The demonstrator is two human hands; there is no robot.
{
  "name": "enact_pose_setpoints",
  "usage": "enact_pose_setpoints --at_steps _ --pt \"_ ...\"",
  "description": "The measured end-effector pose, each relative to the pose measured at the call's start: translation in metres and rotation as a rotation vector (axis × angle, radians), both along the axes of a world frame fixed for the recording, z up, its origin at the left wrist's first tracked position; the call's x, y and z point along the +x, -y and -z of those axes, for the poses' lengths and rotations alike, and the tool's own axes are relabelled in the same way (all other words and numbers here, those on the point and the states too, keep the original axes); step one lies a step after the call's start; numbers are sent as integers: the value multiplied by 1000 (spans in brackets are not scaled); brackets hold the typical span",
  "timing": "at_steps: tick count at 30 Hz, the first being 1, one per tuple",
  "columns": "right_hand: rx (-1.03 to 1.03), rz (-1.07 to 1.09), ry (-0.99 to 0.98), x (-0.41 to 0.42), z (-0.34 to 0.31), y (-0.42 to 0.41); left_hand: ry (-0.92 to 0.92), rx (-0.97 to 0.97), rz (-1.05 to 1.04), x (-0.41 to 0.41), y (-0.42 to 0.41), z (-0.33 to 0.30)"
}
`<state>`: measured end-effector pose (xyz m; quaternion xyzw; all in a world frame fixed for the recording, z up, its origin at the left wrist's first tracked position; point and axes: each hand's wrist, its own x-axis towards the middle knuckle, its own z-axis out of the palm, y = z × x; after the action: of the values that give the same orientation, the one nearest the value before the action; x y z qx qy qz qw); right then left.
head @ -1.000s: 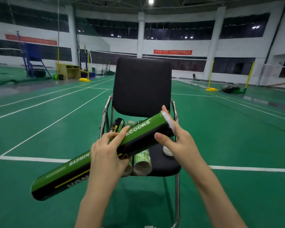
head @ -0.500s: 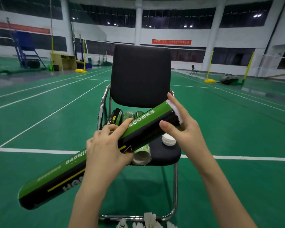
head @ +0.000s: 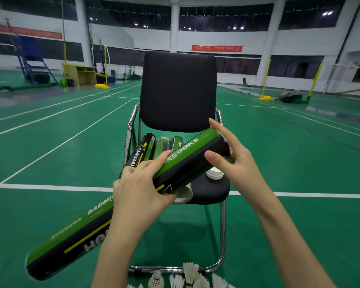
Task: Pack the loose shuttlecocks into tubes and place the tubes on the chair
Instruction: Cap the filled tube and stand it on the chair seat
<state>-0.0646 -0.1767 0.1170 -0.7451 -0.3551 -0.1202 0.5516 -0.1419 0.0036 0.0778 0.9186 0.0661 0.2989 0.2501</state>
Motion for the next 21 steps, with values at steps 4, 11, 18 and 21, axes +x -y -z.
enact_pose_setpoints --at_steps 4,11,18,21 --pt "-34 4 -32 -2 1 -4 -27 -12 -12 -2 -4 1" --pt "-86 61 -15 -7 -1 -6 2 -56 15 -4 -3 11" --pt "-146 71 37 -10 -8 -14 57 -165 51 -3 -3 16" --pt "-201 83 65 -9 -12 -13 65 -208 73 -3 -4 17"
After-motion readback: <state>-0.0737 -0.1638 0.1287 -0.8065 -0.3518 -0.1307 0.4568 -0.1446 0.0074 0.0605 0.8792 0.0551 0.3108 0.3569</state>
